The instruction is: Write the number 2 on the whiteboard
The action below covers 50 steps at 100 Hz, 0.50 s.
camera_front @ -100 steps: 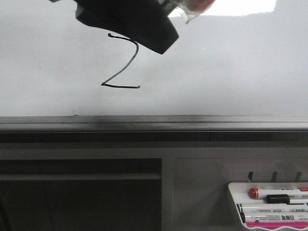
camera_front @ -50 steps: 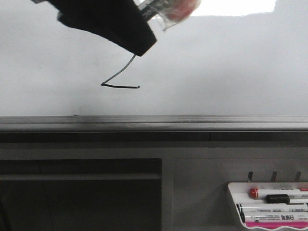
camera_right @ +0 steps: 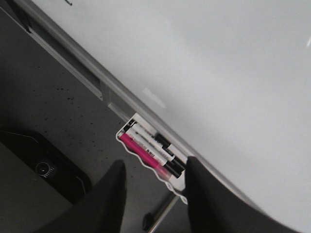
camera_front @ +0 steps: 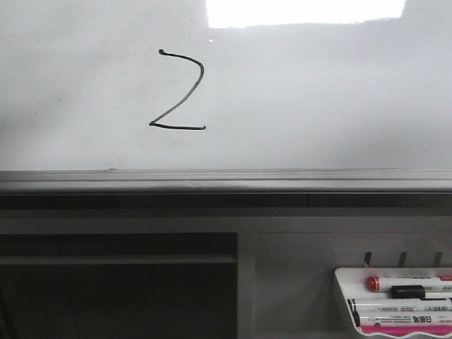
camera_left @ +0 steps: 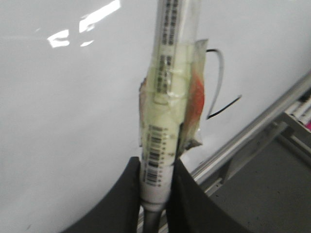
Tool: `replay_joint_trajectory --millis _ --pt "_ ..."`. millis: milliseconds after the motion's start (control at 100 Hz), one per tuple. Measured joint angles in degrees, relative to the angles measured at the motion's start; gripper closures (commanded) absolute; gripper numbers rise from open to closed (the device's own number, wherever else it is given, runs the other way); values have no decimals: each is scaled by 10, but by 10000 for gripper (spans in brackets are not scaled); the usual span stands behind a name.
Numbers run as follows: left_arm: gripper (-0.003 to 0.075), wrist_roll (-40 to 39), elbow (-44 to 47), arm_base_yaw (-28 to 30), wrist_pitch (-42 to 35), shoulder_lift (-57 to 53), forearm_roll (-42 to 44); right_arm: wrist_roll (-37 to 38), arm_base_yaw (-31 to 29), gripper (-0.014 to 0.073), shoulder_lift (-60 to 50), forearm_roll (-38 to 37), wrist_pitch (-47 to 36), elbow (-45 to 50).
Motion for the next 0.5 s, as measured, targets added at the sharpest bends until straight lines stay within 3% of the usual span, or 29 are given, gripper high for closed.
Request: replay_joint_trajectory --millis 120,130,500 --pt "740 -30 80 69 -80 -40 -7 23 0 342 -39 0 -33 59" --pt "740 -42 185 113 -276 1 -89 29 0 342 -72 1 -103 140" --pt "740 -42 168 113 -333 94 -96 29 0 342 -72 3 -110 140"
